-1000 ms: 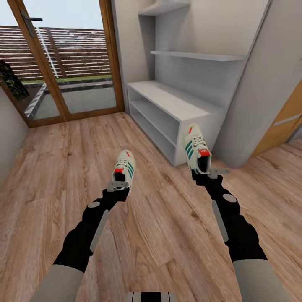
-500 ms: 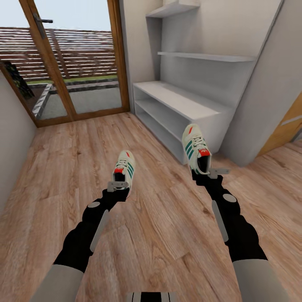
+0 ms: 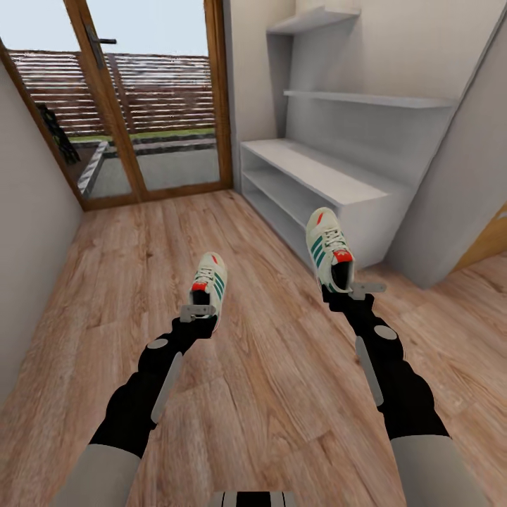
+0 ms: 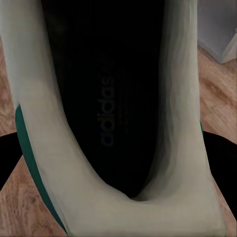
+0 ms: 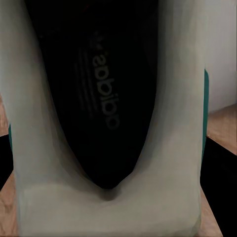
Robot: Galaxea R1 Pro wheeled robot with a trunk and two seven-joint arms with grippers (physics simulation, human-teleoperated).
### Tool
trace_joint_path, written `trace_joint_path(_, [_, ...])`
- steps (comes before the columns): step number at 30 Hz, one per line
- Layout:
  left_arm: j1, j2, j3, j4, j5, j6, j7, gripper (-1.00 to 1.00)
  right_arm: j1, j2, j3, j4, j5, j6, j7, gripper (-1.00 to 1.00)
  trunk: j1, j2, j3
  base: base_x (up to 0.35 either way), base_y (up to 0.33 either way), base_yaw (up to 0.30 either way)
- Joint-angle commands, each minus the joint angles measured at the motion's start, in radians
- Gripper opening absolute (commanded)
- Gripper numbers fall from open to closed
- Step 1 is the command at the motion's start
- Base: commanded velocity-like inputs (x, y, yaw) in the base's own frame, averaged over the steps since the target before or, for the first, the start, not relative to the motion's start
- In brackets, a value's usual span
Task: Pick up the two gym shoes and the two sandals from the corridor floor and place them onto the hallstand (shoe rack) in the corridor, making sure they are on the rack and not on the floor. Arrange them so the two gym shoes are next to each other and the two sandals are next to each other.
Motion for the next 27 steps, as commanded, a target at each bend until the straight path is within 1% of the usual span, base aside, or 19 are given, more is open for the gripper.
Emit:
trace_joint_path(1, [-0.001,0.000,0.000,-0.001,0.005,0.005,0.000,-1.00,0.000,0.000,-0.001,-0.002,-0.001,0.006,-0.001,-1.00,-0.001,0.000,0.004,0.000,0.000,0.246])
trace_joint_path(11, [-0.001,0.000,0.001,-0.001,0.005,0.005,0.000,-1.00,0.000,0.000,-0.001,-0.002,-0.001,0.006,-0.001,-1.00,-0.005,0.002,0.054,0.000,0.000,0.232])
trace_joint_path(18, [-0.001,0.000,0.000,-0.001,0.005,0.005,0.000,-1.00,0.000,0.000,-0.001,-0.002,-0.001,0.006,-0.001,-1.00,-0.008,0.004,0.092,0.000,0.000,0.124])
trace_joint_path(25, [-0.001,0.000,0.001,-0.002,0.005,0.005,0.000,-1.00,0.000,0.000,-0.001,-0.002,-0.001,0.006,0.000,-1.00,-0.035,0.053,0.125,0.000,0.000,0.075])
trace_joint_path(27, [-0.001,0.000,0.001,-0.002,0.005,0.005,0.000,-1.00,0.000,0.000,-0.001,-0.002,-0.001,0.006,0.000,-1.00,-0.035,0.053,0.128,0.000,0.000,0.045])
